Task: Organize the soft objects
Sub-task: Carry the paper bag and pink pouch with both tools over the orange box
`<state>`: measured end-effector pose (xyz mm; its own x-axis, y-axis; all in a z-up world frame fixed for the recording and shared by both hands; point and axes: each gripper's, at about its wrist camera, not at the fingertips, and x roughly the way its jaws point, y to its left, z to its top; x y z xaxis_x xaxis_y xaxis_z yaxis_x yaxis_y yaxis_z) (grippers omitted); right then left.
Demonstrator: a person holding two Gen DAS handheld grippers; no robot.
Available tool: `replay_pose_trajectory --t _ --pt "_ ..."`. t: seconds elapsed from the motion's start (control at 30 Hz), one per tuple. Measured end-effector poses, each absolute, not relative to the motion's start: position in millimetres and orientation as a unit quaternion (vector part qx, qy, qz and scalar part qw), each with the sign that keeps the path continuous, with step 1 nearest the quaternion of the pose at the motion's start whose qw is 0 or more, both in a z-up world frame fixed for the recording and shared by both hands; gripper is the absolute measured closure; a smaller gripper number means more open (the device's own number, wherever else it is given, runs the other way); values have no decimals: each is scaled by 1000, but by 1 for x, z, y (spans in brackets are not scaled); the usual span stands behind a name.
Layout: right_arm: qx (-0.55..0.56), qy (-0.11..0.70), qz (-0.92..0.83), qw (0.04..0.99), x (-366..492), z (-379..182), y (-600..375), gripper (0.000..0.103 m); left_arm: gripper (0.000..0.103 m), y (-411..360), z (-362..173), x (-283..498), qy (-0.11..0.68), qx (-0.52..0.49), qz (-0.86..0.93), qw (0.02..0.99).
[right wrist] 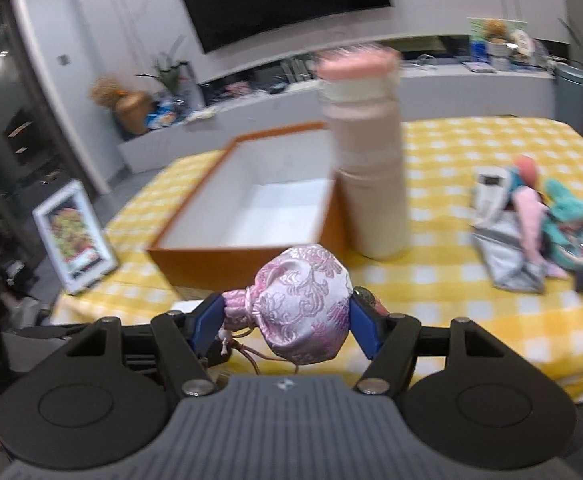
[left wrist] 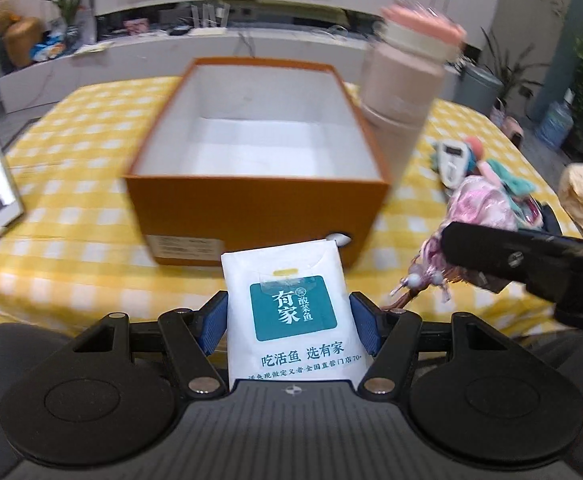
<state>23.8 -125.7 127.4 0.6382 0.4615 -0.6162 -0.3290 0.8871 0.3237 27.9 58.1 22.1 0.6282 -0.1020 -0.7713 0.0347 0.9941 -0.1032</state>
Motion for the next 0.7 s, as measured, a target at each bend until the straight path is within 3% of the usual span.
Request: replay_pose_trajectory --t 0.47,0.7 --pt "77 232 300 922 69 232 -63 36 29 132 109 58 316 -59 9 947" --pt "60 258 273 925 136 206 -50 36 29 139 107 127 321 -64 -36 944"
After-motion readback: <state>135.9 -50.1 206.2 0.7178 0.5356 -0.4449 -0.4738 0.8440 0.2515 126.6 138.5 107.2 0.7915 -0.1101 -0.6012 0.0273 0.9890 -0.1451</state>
